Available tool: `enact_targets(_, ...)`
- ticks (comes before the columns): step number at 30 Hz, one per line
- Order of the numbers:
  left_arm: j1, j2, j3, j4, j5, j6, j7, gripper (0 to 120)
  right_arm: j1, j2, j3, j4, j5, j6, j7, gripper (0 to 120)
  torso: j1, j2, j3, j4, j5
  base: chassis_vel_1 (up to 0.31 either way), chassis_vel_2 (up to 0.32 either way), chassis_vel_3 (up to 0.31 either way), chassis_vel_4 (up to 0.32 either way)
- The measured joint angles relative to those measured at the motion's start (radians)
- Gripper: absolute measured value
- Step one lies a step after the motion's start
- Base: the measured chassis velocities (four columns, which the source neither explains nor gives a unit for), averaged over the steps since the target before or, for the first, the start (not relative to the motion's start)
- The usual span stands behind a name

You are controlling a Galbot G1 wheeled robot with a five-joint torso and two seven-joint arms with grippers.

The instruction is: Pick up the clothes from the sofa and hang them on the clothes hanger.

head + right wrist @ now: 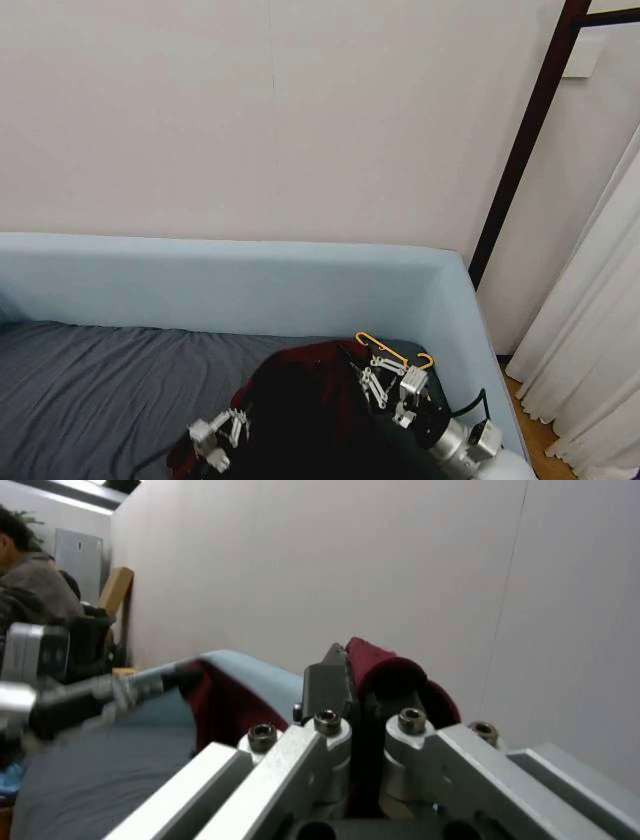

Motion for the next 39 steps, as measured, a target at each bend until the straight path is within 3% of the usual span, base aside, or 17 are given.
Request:
enact_targets(2, -0.027, 0.104, -0.038, -0.070, -0.052, 0.033, -0.032, 0, 0.040, -0.028, 0.010, 0.014, 0.042, -0.014, -0.010, 0, 0.000, 0.000, 0.000, 0.0001, -0.0002, 0.000, 0.000, 0.000, 0.000)
enact_targets(3, -0.027, 0.104, -0.038, -0.070, -0.052, 0.033, -0.032, 0, 0.040, -0.028, 0.010, 0.014, 0.042, -0.014, -0.010, 0, 0.000, 0.000, 0.000, 0.0001, -0.0002, 0.000, 0.000, 0.000, 0.000)
enact_targets(6, -0.079, 0.245, -0.103, -0.130, -0.162, 0.085, -0.071, 0, 0.130, -0.083, 0.018, 0.043, 0.135, -0.041, -0.020, 0, 0.000, 0.000, 0.000, 0.0000, -0.0004, 0.000, 0.000, 0.000, 0.000)
enact_targets(7, -0.079, 0.245, -0.103, -0.130, -0.162, 0.085, -0.071, 0, 0.130, -0.083, 0.018, 0.043, 0.135, -0.041, -0.020, 0, 0.000, 0.000, 0.000, 0.0000, -0.0004, 0.000, 0.000, 0.000, 0.000)
enact_targets(10, -0.139, 0.357, -0.164, -0.151, -0.261, 0.115, -0.116, 0, 0.243, -0.134, 0.021, 0.063, 0.233, -0.062, -0.018, 0, 0.000, 0.000, 0.000, 0.0002, -0.0001, 0.000, 0.000, 0.000, 0.000)
enact_targets(17, -0.215, 0.454, -0.238, -0.151, -0.359, 0.144, -0.167, 0, 0.379, -0.203, 0.021, 0.065, 0.332, -0.074, -0.020, 0, 0.000, 0.000, 0.000, 0.0000, -0.0002, 0.000, 0.000, 0.000, 0.000)
enact_targets(22, -0.167, 0.438, -0.241, -0.157, -0.333, 0.148, -0.168, 0, 0.336, -0.230, 0.036, 0.047, 0.368, -0.080, -0.173, 0, 0.000, 0.000, 0.000, 0.0003, -0.0002, 0.000, 0.000, 0.000, 0.000)
enact_targets(24, -0.119, 0.380, -0.204, -0.168, -0.263, 0.147, -0.160, 0, 0.232, -0.233, 0.039, 0.035, 0.312, -0.082, -0.329, 0, 0.000, 0.000, 0.000, 0.0001, 0.0000, 0.000, 0.000, 0.000, 0.000)
enact_targets(25, -0.119, 0.380, -0.204, -0.168, -0.263, 0.147, -0.160, 0, 0.232, -0.233, 0.039, 0.035, 0.312, -0.082, -0.329, 0, 0.000, 0.000, 0.000, 0.0001, 0.0000, 0.000, 0.000, 0.000, 0.000)
enact_targets(28, -0.063, 0.295, -0.148, -0.183, -0.180, 0.146, -0.139, 0, 0.107, -0.194, 0.020, -0.005, 0.146, -0.090, -0.431, 0, 0.000, 0.000, 0.000, -0.0003, 0.0000, 0.000, 0.000, 0.000, 0.000)
enact_targets(34, 0.000, 0.227, -0.122, -0.182, -0.084, 0.150, -0.090, 0, 0.024, -0.137, 0.007, -0.107, -0.046, -0.102, -0.465, 0, 0.000, 0.000, 0.000, 0.0002, 0.0002, 0.000, 0.000, 0.000, 0.000)
enact_targets(39, 0.032, 0.208, -0.131, -0.158, -0.014, 0.183, -0.115, 0, -0.037, -0.109, 0.007, -0.161, -0.093, -0.126, -0.373, 1, 0.000, 0.000, 0.000, 0.0003, -0.0001, 0.000, 0.000, 0.000, 0.000)
